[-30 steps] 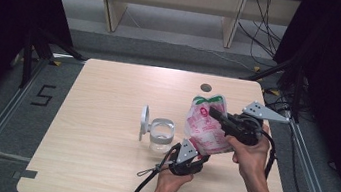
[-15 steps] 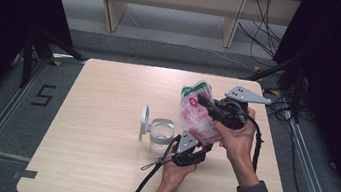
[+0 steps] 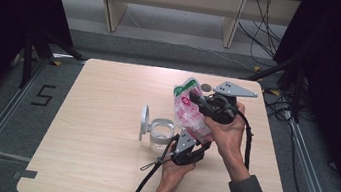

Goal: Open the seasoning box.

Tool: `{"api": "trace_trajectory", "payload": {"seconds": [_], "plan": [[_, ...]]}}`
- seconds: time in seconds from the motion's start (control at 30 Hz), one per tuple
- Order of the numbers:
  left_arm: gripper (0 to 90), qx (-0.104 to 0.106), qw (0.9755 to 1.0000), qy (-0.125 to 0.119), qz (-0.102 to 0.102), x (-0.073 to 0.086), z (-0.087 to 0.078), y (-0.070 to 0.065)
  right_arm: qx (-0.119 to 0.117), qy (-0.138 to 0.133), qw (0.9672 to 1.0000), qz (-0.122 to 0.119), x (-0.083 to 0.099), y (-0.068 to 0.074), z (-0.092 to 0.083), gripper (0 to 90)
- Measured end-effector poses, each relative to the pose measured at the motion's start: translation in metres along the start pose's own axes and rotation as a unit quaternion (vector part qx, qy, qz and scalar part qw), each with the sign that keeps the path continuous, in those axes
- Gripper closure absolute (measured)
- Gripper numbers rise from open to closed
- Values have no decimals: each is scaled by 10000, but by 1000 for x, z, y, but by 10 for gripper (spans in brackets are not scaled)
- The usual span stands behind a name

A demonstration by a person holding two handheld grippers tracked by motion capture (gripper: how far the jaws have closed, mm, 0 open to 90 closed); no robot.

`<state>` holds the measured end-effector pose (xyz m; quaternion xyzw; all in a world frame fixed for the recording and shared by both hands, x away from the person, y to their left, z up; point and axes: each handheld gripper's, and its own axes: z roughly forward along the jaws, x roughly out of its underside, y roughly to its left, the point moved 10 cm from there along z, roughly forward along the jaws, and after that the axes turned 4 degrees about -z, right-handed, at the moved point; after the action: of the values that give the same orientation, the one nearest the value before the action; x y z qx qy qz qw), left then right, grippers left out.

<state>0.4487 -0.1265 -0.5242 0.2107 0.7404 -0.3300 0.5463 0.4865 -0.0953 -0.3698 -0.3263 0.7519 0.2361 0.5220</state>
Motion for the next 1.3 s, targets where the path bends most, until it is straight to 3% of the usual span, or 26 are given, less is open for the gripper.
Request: {"api": "trace_trajectory", "payload": {"seconds": [0.13,0.17,0.33,0.37,0.4,0.43,0.57,0.6,0.83,0.93,0.97,1.17,1.2,1.3], "plan": [[719,-38,10000,36,63,1,-1,1,56,58,9997,209,1,-1,4,900],[720,-24,10000,15,73,1,-1,1,75,-24,9999,94,0,-2,6,900],[723,-83,9998,16,161,0,-3,3,79,70,9999,97,0,2,10,900],[723,-91,9998,7,191,-1,-3,4,58,74,10000,2,-2,2,11,900],[724,-86,9998,-2,185,-1,-4,4,26,66,9999,111,-2,5,12,900],[724,-85,9998,-16,204,-2,-4,5,6,98,9999,35,-3,5,13,900],[726,-77,9998,-62,169,-4,-5,8,-21,160,9998,97,-5,10,17,900],[726,-70,9998,-44,182,-4,-6,8,-24,170,9999,2,-6,10,20,900],[731,-95,9995,114,293,-1,-9,11,-73,306,9995,-7,-3,19,31,900],[732,-95,9993,135,327,-1,-9,13,-39,314,9994,-172,-3,19,33,900],[733,-91,9993,137,325,0,-9,13,-70,364,9993,-30,-2,22,33,900],[734,-71,9992,125,383,-1,-10,12,-141,347,9992,-131,-3,24,37,900],[735,-53,9994,80,333,-2,-9,11,-97,389,9992,-36,-2,26,37,900],[735,-36,9994,49,332,-2,-8,11,-31,383,9992,-68,-3,25,39,900]]}}
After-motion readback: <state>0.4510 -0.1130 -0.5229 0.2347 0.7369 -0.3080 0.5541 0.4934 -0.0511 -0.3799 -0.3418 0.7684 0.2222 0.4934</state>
